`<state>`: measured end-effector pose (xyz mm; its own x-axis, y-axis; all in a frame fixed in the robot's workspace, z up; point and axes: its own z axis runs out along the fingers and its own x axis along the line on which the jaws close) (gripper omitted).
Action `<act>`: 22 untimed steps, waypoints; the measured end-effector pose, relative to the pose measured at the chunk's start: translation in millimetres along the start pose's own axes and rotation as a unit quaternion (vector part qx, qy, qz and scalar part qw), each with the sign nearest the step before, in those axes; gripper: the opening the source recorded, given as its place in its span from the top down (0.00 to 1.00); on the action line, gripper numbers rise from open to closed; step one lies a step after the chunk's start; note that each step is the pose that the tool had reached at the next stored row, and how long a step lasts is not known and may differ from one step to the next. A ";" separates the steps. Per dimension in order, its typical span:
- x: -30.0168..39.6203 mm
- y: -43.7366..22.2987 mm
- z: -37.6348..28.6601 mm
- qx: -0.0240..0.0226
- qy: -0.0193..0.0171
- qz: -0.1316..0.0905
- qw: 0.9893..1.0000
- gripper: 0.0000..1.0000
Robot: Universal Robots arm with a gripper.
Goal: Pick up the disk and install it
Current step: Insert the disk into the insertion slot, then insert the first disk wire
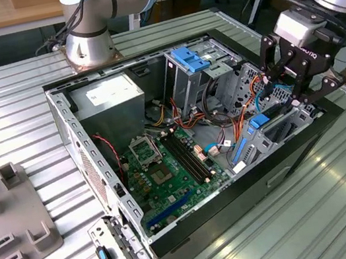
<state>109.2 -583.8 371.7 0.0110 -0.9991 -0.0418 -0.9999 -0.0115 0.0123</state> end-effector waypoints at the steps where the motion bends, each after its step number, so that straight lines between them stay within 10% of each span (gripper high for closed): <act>1: -0.2 -2.1 -0.1 0.000 0.000 0.000 1.000 0.50; 22: -1.2 -12.2 -0.1 0.000 0.000 0.000 1.000 0.50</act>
<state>121.4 -582.4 371.7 0.0111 -0.9991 -0.0416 -0.9999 -0.0116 0.0122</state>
